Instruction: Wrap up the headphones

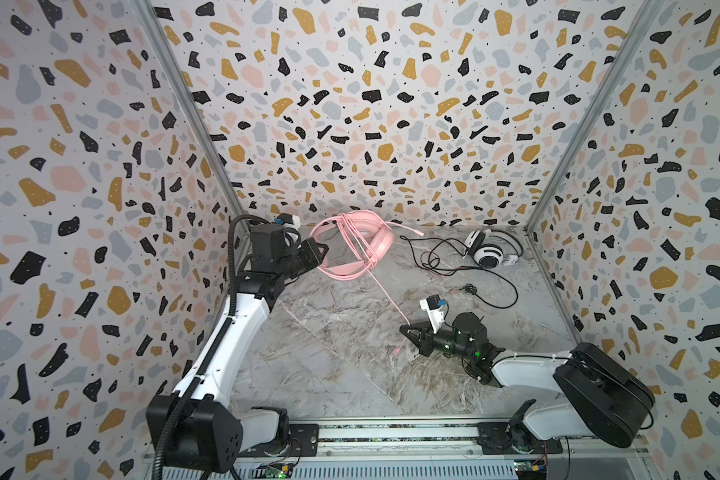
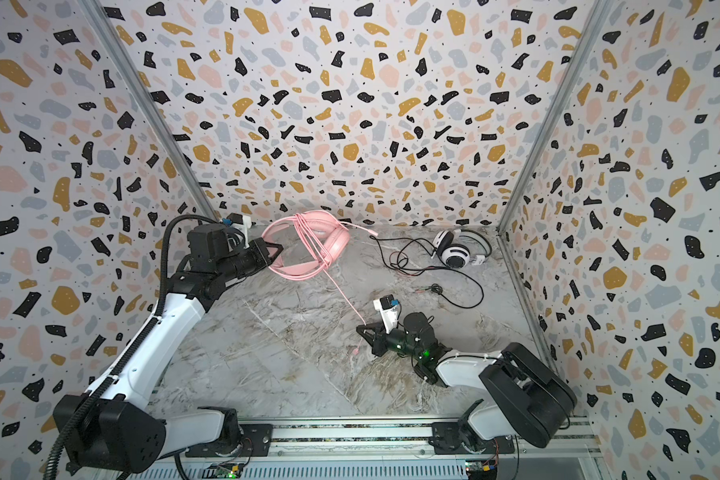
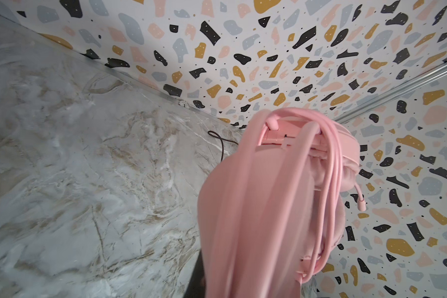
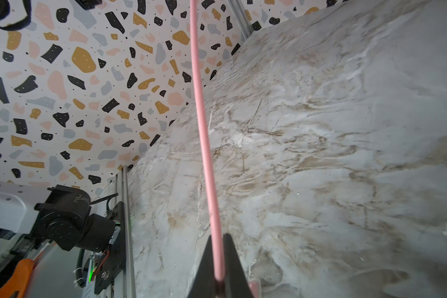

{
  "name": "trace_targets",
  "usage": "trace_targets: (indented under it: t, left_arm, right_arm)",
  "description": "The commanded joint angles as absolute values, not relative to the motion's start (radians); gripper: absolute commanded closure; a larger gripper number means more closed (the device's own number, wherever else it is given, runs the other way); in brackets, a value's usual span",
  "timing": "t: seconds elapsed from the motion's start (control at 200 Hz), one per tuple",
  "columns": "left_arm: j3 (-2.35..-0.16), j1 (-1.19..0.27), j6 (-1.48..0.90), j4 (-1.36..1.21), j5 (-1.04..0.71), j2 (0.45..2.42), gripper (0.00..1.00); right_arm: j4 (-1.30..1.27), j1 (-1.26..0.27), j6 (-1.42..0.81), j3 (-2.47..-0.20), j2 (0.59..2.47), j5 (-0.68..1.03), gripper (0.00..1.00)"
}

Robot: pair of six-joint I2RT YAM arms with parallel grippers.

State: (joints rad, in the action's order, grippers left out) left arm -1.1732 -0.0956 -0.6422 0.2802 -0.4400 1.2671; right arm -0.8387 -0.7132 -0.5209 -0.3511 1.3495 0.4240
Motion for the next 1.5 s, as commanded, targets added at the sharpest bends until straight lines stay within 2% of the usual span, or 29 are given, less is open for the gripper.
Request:
trace_targets:
  t: [0.0, 0.34, 0.636, 0.896, 1.121, 1.497]
  left_arm:
    - [-1.183, -0.068, -0.604, 0.149, -0.395, 1.233, 1.00]
    - [-1.150, -0.067, -0.532, 0.274, -0.161, 1.205, 1.00]
    - [-1.050, -0.088, -0.431, 0.357, 0.029, 1.162, 1.00]
    - [-0.987, -0.263, -0.357, 0.387, 0.262, 1.181, 1.00]
    - [-1.029, -0.406, -0.316, 0.461, 0.412, 1.277, 1.00]
    - [-1.044, -0.492, -0.250, 0.477, 0.302, 1.404, 1.00]
  right_arm:
    - [-0.591, -0.729, -0.427, -0.390, 1.264, 0.346, 1.00]
    - [-0.244, -0.796, -0.323, -0.518, 1.050, 0.171, 1.00]
    - [-0.090, -0.796, -0.242, -0.632, 1.015, 0.084, 1.00]
    - [0.005, -0.800, -0.180, -0.750, 1.030, 0.042, 1.00]
    - [0.134, -0.824, -0.078, -0.914, 1.107, -0.042, 1.00]
    - [0.249, -0.961, 0.123, -1.208, 1.295, -0.259, 1.00]
